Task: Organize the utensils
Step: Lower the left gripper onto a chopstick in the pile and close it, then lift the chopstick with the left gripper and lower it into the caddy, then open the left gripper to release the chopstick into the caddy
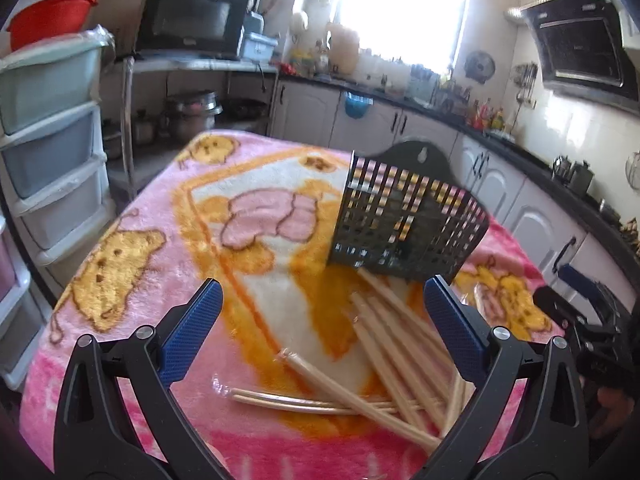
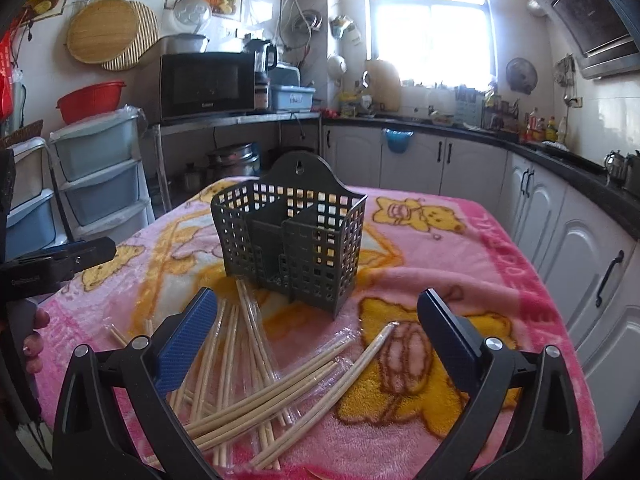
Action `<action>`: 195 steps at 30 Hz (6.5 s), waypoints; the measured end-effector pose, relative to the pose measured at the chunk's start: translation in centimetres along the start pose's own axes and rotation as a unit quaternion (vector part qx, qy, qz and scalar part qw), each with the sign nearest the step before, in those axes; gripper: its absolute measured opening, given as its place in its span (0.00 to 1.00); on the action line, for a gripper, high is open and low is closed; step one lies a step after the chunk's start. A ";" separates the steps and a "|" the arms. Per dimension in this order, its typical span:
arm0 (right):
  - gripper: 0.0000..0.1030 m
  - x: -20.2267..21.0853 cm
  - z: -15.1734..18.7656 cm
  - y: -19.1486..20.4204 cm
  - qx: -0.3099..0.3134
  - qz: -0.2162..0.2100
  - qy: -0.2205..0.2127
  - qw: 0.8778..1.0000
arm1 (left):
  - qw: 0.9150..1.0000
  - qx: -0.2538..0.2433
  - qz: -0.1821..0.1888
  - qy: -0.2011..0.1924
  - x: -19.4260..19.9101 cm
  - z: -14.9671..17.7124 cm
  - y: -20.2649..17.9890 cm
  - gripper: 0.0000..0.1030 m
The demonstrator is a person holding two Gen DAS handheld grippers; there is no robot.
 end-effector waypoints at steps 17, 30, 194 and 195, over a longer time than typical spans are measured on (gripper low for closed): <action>0.62 -7.1 1.1 -6.1 -0.039 -0.036 0.122 0.991 | 0.985 0.010 0.067 0.159 -6.4 2.5 1.3 0.54; 0.39 -10.9 1.8 -8.4 -0.054 -0.066 0.184 0.979 | 0.977 0.006 0.060 0.206 -8.2 4.3 1.4 0.41; 0.58 -2.8 -9.7 -5.0 -0.004 -0.015 0.008 1.000 | 0.994 0.002 0.094 -0.048 -3.5 -12.5 -1.9 0.90; 0.58 -2.7 -9.5 -4.9 -0.004 -0.016 0.009 1.000 | 0.994 0.004 0.095 -0.047 -3.4 -12.2 -1.7 0.90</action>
Point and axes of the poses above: each gripper's, at about its wrist camera, not at the fingertips, and x roughly against the way its jaws point, y to its left, z to its underside, the point moved 1 cm from there along -x, roughly the way its jaws point, and after that the axes turned 14 degrees about -z, right-handed, at the moved point
